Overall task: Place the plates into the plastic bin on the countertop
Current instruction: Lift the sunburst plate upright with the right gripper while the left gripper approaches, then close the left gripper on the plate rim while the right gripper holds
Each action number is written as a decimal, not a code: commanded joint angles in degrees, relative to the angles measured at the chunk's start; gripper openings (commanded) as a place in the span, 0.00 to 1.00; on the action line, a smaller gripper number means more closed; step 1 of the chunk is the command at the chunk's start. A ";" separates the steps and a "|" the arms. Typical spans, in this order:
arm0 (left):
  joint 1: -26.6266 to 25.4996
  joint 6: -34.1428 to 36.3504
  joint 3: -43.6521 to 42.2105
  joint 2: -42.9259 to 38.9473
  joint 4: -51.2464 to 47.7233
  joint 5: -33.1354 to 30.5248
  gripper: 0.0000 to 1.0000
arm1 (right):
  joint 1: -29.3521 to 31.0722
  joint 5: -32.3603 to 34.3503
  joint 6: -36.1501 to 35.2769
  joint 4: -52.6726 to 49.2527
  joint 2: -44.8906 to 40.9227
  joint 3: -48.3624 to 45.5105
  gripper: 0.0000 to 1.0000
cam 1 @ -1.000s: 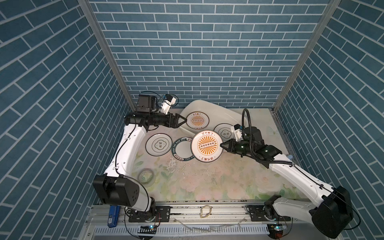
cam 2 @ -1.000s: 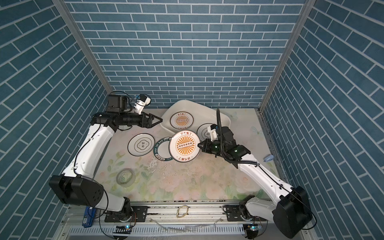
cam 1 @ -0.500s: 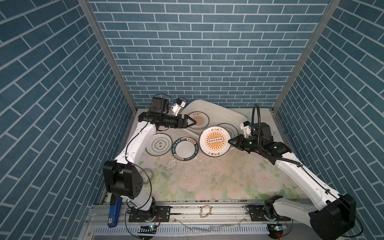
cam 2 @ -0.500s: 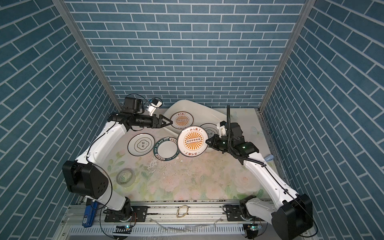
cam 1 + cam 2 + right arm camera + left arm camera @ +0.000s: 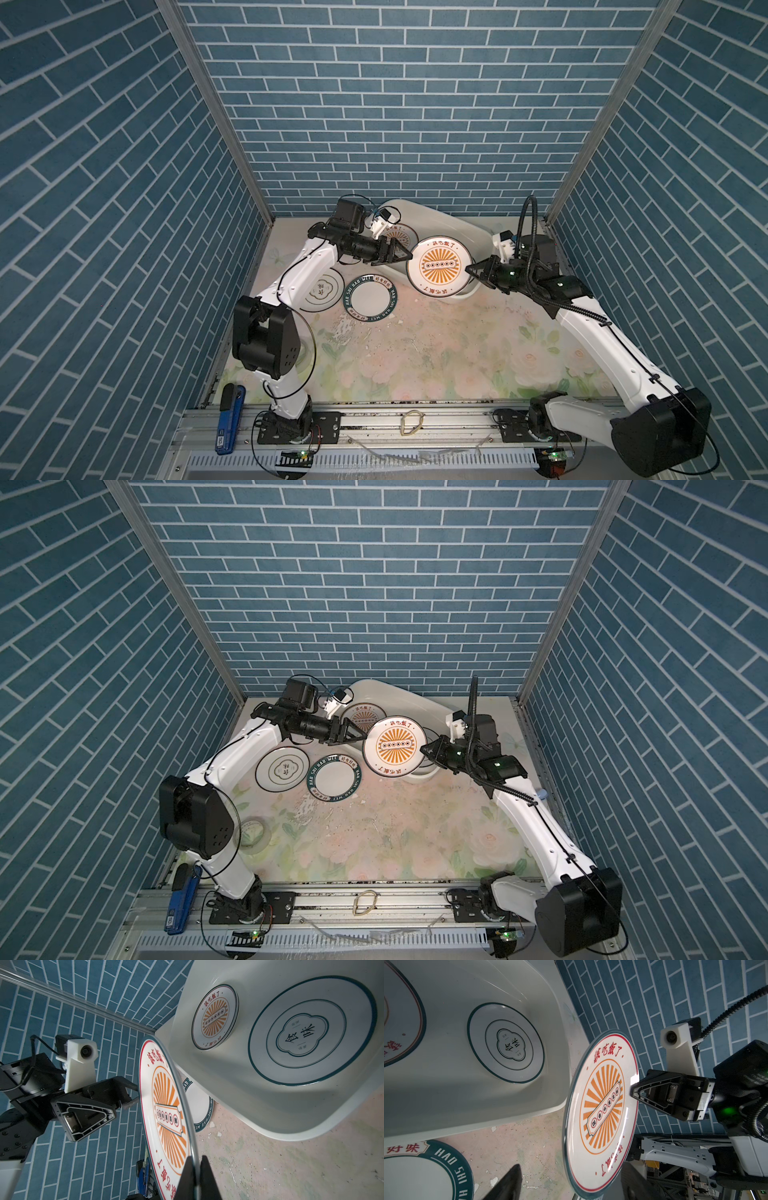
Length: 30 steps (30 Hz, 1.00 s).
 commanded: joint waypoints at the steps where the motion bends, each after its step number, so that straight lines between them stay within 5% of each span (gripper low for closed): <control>1: -1.24 0.05 0.35 -0.16 0.12 1.95 0.72 | -0.63 -3.22 -1.42 3.99 0.65 2.47 0.00; 30: -2.50 -3.06 0.47 2.53 1.58 2.32 0.30 | -1.25 -1.67 -4.10 7.20 -1.00 -0.97 0.00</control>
